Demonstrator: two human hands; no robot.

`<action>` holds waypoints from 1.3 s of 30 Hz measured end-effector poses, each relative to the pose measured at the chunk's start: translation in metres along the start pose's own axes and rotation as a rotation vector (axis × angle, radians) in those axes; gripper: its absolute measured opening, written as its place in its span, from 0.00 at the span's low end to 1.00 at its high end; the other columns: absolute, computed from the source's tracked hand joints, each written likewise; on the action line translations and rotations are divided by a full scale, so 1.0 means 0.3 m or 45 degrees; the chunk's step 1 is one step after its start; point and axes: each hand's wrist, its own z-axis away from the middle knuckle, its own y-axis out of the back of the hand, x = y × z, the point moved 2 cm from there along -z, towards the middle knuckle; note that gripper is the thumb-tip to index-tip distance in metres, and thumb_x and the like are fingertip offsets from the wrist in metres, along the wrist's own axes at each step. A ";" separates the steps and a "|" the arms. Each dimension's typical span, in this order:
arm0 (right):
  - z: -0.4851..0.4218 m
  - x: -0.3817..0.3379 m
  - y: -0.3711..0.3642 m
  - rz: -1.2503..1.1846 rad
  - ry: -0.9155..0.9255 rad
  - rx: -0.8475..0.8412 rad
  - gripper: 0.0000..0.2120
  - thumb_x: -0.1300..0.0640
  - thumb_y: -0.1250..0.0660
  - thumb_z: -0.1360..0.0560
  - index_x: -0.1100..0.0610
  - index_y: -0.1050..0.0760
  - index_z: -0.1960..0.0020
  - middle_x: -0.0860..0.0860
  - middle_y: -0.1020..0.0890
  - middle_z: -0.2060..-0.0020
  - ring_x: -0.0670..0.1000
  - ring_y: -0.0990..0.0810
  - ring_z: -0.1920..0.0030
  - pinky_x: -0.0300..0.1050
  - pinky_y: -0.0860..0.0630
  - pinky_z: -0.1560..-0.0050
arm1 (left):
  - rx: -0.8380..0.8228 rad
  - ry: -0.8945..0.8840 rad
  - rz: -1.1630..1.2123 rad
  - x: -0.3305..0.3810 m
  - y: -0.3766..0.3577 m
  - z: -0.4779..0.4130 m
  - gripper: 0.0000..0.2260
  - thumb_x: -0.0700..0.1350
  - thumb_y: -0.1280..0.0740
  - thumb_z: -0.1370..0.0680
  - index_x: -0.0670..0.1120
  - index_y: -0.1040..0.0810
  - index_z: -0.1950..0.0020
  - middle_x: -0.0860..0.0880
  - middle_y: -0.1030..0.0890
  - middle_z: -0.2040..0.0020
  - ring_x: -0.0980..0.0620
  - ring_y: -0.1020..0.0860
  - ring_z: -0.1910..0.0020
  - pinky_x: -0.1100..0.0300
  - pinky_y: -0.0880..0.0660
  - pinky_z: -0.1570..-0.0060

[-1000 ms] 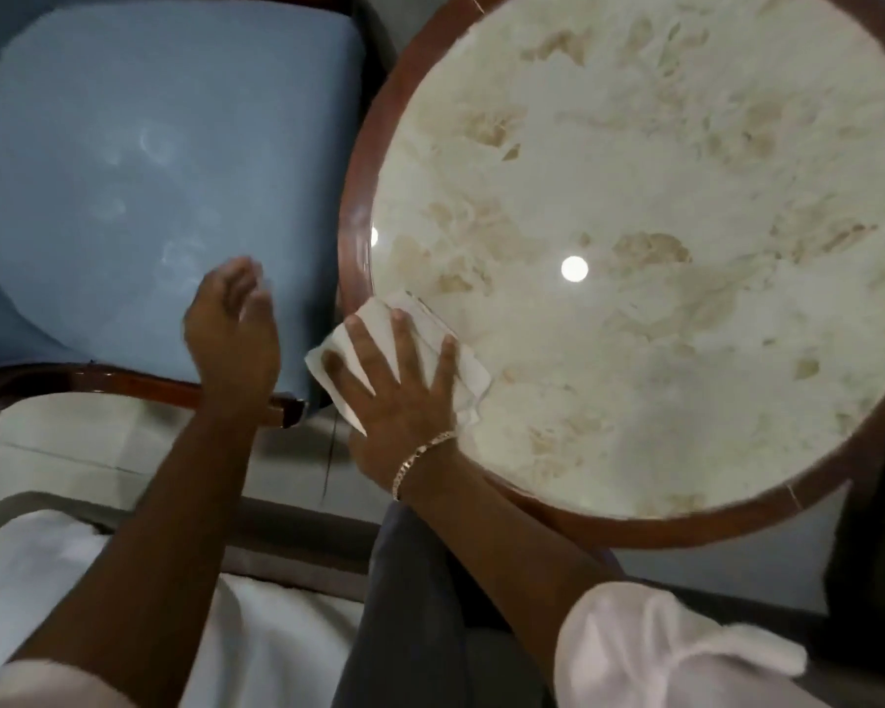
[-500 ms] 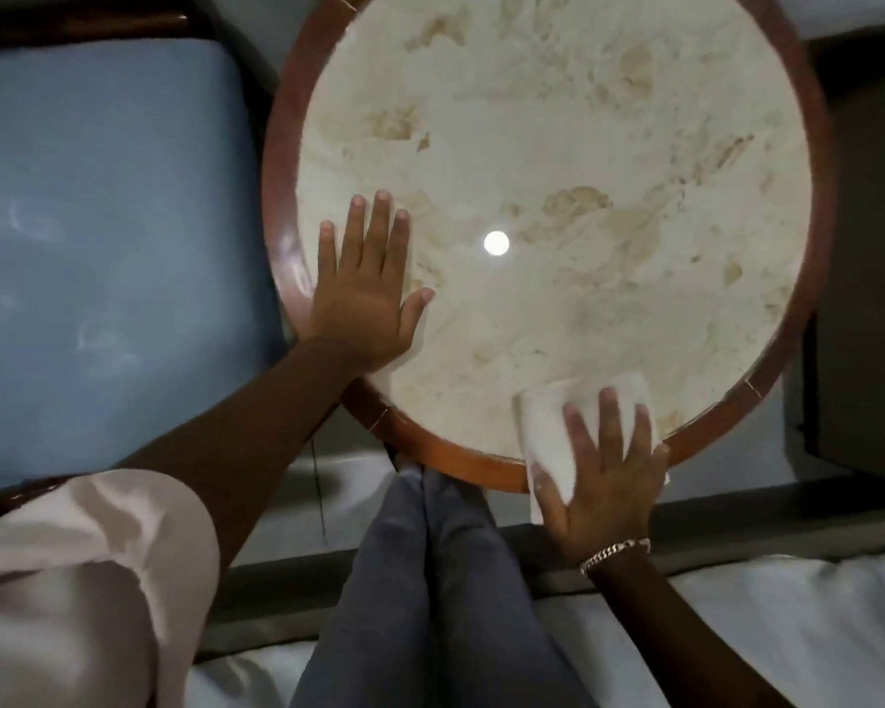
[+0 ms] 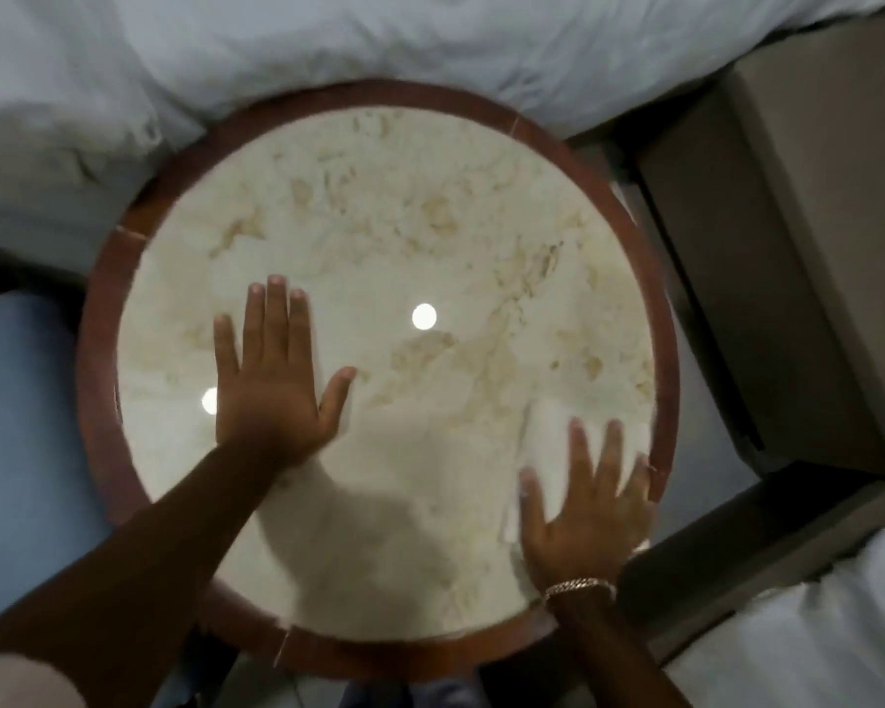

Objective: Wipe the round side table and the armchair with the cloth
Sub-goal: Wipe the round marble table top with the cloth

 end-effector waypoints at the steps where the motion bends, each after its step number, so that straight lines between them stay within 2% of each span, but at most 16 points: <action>1: -0.084 -0.012 0.015 -0.019 -0.091 -0.004 0.35 0.31 0.50 0.24 0.42 0.50 0.21 0.52 0.44 0.19 0.64 0.43 0.22 0.74 0.38 0.31 | 0.002 0.004 -0.007 -0.001 0.002 -0.022 0.40 0.65 0.52 0.22 0.40 0.57 0.19 0.38 0.54 0.17 0.40 0.55 0.18 0.34 0.52 0.23; 3: -0.271 -0.097 0.046 -0.082 -0.206 0.040 0.35 0.32 0.49 0.24 0.43 0.50 0.21 0.53 0.47 0.19 0.65 0.45 0.22 0.76 0.40 0.31 | -0.003 0.017 -0.013 -0.004 0.003 -0.051 0.41 0.66 0.51 0.22 0.41 0.56 0.19 0.38 0.53 0.17 0.40 0.55 0.18 0.34 0.52 0.23; 5: -0.450 -0.242 0.067 -0.137 -0.186 0.078 0.35 0.32 0.48 0.23 0.42 0.52 0.21 0.52 0.50 0.19 0.66 0.47 0.22 0.76 0.41 0.31 | 0.002 0.027 0.007 -0.009 -0.006 -0.052 0.41 0.66 0.50 0.23 0.41 0.55 0.19 0.39 0.53 0.17 0.41 0.55 0.18 0.34 0.52 0.23; 9: -0.492 -0.530 0.038 -0.051 0.399 0.035 0.34 0.31 0.50 0.23 0.39 0.53 0.21 0.49 0.51 0.18 0.64 0.50 0.20 0.74 0.48 0.28 | 0.024 0.026 0.033 -0.008 -0.004 -0.041 0.42 0.66 0.49 0.23 0.42 0.54 0.19 0.40 0.53 0.17 0.41 0.55 0.18 0.36 0.53 0.23; 12: -0.343 -0.478 -0.003 0.032 0.598 0.005 0.35 0.31 0.50 0.24 0.40 0.52 0.21 0.49 0.50 0.18 0.62 0.50 0.20 0.74 0.46 0.29 | 0.004 0.034 0.048 -0.001 0.009 -0.041 0.42 0.67 0.49 0.23 0.42 0.55 0.19 0.41 0.54 0.17 0.41 0.55 0.18 0.36 0.53 0.22; 17: -0.392 -0.410 0.024 0.029 0.460 -0.046 0.35 0.32 0.48 0.24 0.41 0.50 0.21 0.50 0.48 0.19 0.63 0.46 0.21 0.74 0.41 0.31 | 0.051 0.029 0.047 0.000 0.004 -0.049 0.42 0.66 0.48 0.23 0.39 0.51 0.19 0.39 0.51 0.17 0.40 0.52 0.18 0.36 0.52 0.22; 20: -0.577 -0.531 0.066 -0.035 0.180 0.022 0.35 0.32 0.50 0.25 0.41 0.49 0.21 0.51 0.48 0.19 0.65 0.46 0.22 0.75 0.40 0.32 | 0.090 0.026 0.042 -0.003 -0.002 -0.048 0.42 0.65 0.46 0.24 0.39 0.49 0.19 0.39 0.50 0.17 0.39 0.51 0.18 0.35 0.51 0.23; 22: -0.691 -0.661 0.072 -0.118 0.145 0.043 0.34 0.32 0.49 0.24 0.40 0.51 0.21 0.51 0.50 0.18 0.66 0.49 0.21 0.77 0.44 0.31 | 0.100 0.019 0.032 -0.011 -0.008 -0.043 0.42 0.65 0.45 0.24 0.39 0.49 0.19 0.39 0.49 0.17 0.39 0.50 0.18 0.35 0.51 0.23; 26: -0.698 -0.894 0.044 -0.046 0.613 0.056 0.34 0.34 0.48 0.24 0.41 0.51 0.21 0.51 0.49 0.19 0.67 0.49 0.21 0.77 0.47 0.31 | 0.074 0.033 0.059 0.000 0.009 -0.043 0.41 0.65 0.44 0.23 0.39 0.48 0.20 0.39 0.48 0.18 0.40 0.50 0.18 0.33 0.48 0.24; 29: -0.600 -0.826 0.022 0.073 0.998 0.110 0.33 0.34 0.47 0.25 0.42 0.47 0.21 0.52 0.45 0.19 0.66 0.45 0.22 0.74 0.44 0.32 | 0.092 0.031 0.079 -0.001 0.008 -0.049 0.41 0.65 0.44 0.23 0.39 0.46 0.20 0.39 0.47 0.18 0.40 0.49 0.18 0.33 0.47 0.24; 31: -0.603 -0.753 0.031 0.127 1.276 0.048 0.34 0.34 0.45 0.26 0.41 0.45 0.22 0.51 0.44 0.19 0.65 0.44 0.22 0.74 0.43 0.32 | 0.096 0.027 0.051 -0.008 0.003 -0.044 0.41 0.65 0.44 0.23 0.38 0.47 0.20 0.39 0.47 0.18 0.40 0.50 0.18 0.34 0.48 0.24; 32: -0.627 -0.733 0.039 0.154 1.291 0.029 0.34 0.34 0.45 0.26 0.39 0.46 0.22 0.50 0.45 0.19 0.65 0.44 0.22 0.74 0.43 0.32 | 0.091 0.016 0.055 -0.005 0.004 -0.039 0.41 0.65 0.44 0.23 0.38 0.47 0.20 0.38 0.47 0.18 0.40 0.50 0.18 0.34 0.48 0.24; 33: -0.658 -0.735 0.045 0.143 1.173 0.034 0.34 0.34 0.45 0.27 0.38 0.47 0.22 0.48 0.47 0.19 0.64 0.45 0.22 0.75 0.43 0.32 | 0.085 0.002 0.064 -0.001 0.008 -0.040 0.41 0.65 0.44 0.23 0.38 0.47 0.20 0.38 0.47 0.18 0.39 0.50 0.18 0.34 0.48 0.24; 36: -0.677 -0.833 0.045 -0.097 0.537 0.040 0.35 0.35 0.45 0.27 0.38 0.50 0.22 0.48 0.49 0.19 0.66 0.48 0.22 0.79 0.47 0.32 | 0.055 0.014 0.083 -0.001 0.022 -0.046 0.41 0.64 0.45 0.22 0.37 0.47 0.20 0.37 0.47 0.18 0.39 0.51 0.18 0.34 0.49 0.24; 37: -0.647 -0.865 0.040 -0.140 0.478 0.040 0.35 0.35 0.45 0.27 0.38 0.50 0.22 0.49 0.49 0.19 0.67 0.48 0.22 0.80 0.48 0.32 | 0.050 0.013 0.089 -0.001 0.019 -0.044 0.40 0.64 0.45 0.22 0.38 0.48 0.20 0.38 0.47 0.18 0.40 0.51 0.18 0.34 0.49 0.24; 39: -0.576 -0.869 0.024 -0.076 0.677 0.012 0.35 0.34 0.47 0.27 0.39 0.52 0.22 0.49 0.50 0.19 0.67 0.49 0.22 0.81 0.48 0.32 | 0.055 0.001 0.092 -0.001 0.008 -0.044 0.39 0.63 0.46 0.22 0.38 0.47 0.20 0.38 0.46 0.18 0.41 0.51 0.18 0.35 0.50 0.23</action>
